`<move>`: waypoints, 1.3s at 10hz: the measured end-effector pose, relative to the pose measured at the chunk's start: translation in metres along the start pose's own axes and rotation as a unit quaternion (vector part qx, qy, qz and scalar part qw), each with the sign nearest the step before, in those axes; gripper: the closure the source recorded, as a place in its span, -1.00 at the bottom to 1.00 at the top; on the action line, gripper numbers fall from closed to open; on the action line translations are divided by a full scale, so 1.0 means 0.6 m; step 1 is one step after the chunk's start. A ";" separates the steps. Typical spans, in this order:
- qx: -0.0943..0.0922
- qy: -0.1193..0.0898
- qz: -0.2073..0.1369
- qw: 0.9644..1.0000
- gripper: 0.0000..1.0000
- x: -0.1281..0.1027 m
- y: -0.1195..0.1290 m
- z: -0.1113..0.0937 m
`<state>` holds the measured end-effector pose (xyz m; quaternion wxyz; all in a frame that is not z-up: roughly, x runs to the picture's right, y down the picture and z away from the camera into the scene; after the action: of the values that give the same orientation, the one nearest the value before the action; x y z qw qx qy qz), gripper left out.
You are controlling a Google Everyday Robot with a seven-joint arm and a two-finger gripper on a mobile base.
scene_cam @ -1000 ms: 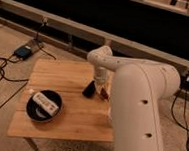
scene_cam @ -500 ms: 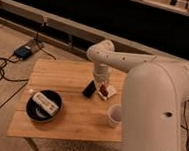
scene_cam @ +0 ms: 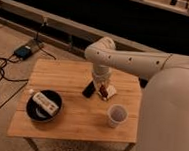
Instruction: Place the pepper in the ceramic cup
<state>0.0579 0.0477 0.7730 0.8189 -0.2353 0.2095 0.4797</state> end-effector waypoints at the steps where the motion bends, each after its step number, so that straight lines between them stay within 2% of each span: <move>1: 0.001 -0.013 0.012 1.000 1.00 0.011 0.000 -0.009; 3: 0.003 -0.032 0.033 0.999 1.00 0.031 -0.009 -0.020; 7: 0.006 -0.062 0.085 0.994 1.00 0.088 -0.053 -0.028; 10: 0.001 -0.073 0.113 0.991 1.00 0.123 -0.073 -0.014; 13: -0.018 -0.071 0.118 0.990 1.00 0.133 -0.055 0.016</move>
<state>0.1242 0.0938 0.7414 0.7649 -0.1887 0.1687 0.5923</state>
